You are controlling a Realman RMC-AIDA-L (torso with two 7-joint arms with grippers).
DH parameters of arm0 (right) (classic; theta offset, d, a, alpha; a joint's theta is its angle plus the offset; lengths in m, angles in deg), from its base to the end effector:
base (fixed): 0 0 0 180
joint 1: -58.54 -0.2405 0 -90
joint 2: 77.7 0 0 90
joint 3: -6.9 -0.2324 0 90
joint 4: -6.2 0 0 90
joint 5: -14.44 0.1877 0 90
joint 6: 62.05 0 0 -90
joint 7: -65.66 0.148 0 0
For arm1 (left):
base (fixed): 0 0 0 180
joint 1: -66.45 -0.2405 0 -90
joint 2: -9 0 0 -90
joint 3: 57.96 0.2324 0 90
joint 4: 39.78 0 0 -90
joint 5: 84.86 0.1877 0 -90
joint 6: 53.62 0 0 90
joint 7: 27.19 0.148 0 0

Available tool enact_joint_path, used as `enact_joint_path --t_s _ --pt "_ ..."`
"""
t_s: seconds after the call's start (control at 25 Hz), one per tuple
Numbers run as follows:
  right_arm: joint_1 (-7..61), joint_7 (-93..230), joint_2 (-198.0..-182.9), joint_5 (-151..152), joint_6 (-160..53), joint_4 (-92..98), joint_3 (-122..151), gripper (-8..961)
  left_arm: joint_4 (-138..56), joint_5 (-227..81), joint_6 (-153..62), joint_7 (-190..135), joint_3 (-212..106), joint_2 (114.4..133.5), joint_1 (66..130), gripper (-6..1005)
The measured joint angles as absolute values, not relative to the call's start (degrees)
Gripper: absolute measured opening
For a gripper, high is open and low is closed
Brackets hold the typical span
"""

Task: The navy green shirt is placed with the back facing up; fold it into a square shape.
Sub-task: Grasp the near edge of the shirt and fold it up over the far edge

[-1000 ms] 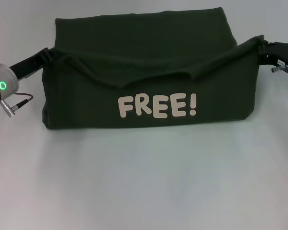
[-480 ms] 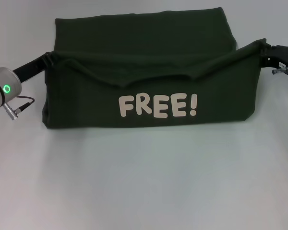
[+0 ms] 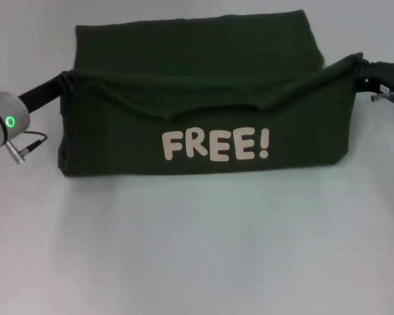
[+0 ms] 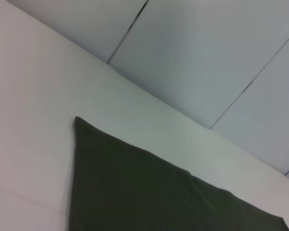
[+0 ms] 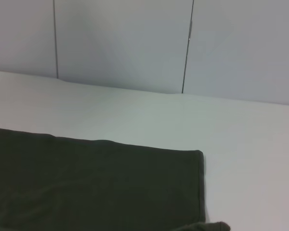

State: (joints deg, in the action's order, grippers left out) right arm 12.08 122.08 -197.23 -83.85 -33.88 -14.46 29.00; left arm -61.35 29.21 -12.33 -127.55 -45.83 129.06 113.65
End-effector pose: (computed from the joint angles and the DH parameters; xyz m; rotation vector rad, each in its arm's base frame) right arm 0.2689 0.4321 0.0377 -1.8135 0.7564 0.3128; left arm -0.2514 0.4223 0.0229 -1.6935 -1.3897 -0.8178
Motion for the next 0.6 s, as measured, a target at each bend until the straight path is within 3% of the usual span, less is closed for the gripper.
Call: enact_joint_path --t_s 0.28,0.48,0.6 --pt "11.90 122.08 -197.23 -82.36 -34.38 -14.46 29.06 39 -60.94 28.95 -12.49 -127.47 -45.85 129.06 113.74 123" --pt "11.39 122.08 -197.23 -82.32 -35.53 -14.46 29.22 249 -60.40 28.49 -13.39 -127.76 -46.20 129.09 113.63 149" --pt "11.08 122.09 -197.23 -82.32 -36.67 -14.46 29.29 318 -60.30 27.54 -13.91 -127.92 -46.16 129.12 113.32 164"
